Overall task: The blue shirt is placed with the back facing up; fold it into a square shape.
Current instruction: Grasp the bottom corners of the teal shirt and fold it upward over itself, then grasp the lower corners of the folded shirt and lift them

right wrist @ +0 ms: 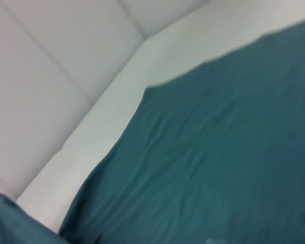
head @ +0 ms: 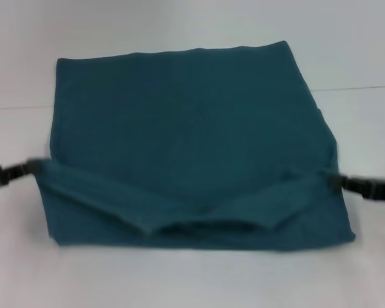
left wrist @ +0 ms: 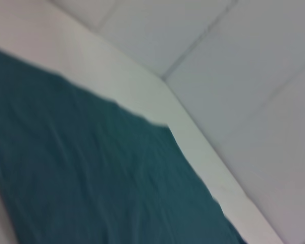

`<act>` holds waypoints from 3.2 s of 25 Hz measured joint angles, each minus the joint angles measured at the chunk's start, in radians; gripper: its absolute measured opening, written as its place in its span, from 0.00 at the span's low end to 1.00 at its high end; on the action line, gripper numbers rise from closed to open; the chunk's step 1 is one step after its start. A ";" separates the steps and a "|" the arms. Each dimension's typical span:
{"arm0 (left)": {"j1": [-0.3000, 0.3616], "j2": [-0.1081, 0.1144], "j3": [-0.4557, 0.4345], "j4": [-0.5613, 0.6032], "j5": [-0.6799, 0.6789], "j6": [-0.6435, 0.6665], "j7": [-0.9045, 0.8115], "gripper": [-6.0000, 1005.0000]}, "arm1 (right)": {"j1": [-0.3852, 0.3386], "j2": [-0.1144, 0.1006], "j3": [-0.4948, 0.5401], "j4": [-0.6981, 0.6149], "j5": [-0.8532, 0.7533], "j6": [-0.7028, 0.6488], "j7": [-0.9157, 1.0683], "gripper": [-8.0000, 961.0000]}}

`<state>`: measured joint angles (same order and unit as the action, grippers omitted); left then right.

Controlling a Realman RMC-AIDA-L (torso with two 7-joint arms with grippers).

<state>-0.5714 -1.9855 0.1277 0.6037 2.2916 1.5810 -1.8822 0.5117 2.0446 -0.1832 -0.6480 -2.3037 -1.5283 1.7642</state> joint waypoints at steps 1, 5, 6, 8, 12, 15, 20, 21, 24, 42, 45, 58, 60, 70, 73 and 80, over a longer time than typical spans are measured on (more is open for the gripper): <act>-0.013 0.002 0.001 -0.007 -0.016 -0.027 0.001 0.03 | 0.012 0.000 -0.001 0.007 0.010 0.027 -0.001 0.08; -0.051 0.004 0.005 -0.041 -0.079 -0.123 0.013 0.03 | 0.063 -0.001 -0.016 0.042 0.044 0.146 -0.013 0.08; -0.060 0.004 0.005 -0.054 -0.087 -0.151 0.019 0.03 | 0.076 -0.001 -0.025 0.051 0.048 0.174 -0.016 0.08; -0.075 0.003 0.006 -0.078 -0.098 -0.193 0.034 0.03 | 0.100 0.001 -0.045 0.070 0.059 0.236 -0.027 0.08; -0.103 -0.004 0.007 -0.127 -0.132 -0.273 0.079 0.03 | 0.142 0.010 -0.073 0.120 0.100 0.369 -0.084 0.08; -0.130 -0.010 0.008 -0.161 -0.153 -0.347 0.114 0.03 | 0.170 0.015 -0.088 0.151 0.136 0.452 -0.122 0.08; -0.161 -0.023 0.008 -0.170 -0.176 -0.421 0.140 0.03 | 0.211 0.028 -0.131 0.172 0.182 0.577 -0.154 0.09; -0.166 -0.026 0.009 -0.170 -0.178 -0.434 0.141 0.03 | 0.219 0.030 -0.141 0.172 0.189 0.604 -0.155 0.09; -0.178 -0.034 0.009 -0.179 -0.196 -0.486 0.158 0.03 | 0.238 0.034 -0.173 0.177 0.217 0.672 -0.172 0.09; -0.260 -0.055 0.018 -0.285 -0.340 -0.708 0.369 0.03 | 0.294 0.027 -0.232 0.237 0.335 0.905 -0.258 0.10; -0.266 -0.058 0.016 -0.302 -0.348 -0.728 0.398 0.03 | 0.298 0.026 -0.234 0.249 0.338 0.918 -0.270 0.10; -0.260 -0.080 0.017 -0.319 -0.403 -0.774 0.474 0.03 | 0.313 0.026 -0.234 0.301 0.389 0.966 -0.353 0.11; -0.260 -0.082 0.018 -0.320 -0.403 -0.780 0.488 0.03 | 0.314 0.026 -0.234 0.301 0.390 0.966 -0.358 0.11; -0.265 -0.100 0.020 -0.319 -0.401 -0.802 0.563 0.11 | 0.311 0.040 -0.243 0.302 0.393 1.014 -0.375 0.12; -0.264 -0.100 0.021 -0.314 -0.401 -0.807 0.563 0.20 | 0.310 0.040 -0.239 0.295 0.402 1.016 -0.376 0.12; -0.228 -0.102 0.019 -0.263 -0.413 -0.795 0.553 0.44 | 0.288 0.031 -0.242 0.281 0.495 0.955 -0.437 0.45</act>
<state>-0.7999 -2.0873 0.1462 0.3404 1.8790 0.7856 -1.3288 0.7997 2.0753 -0.4255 -0.3665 -1.8086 -0.5738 1.3268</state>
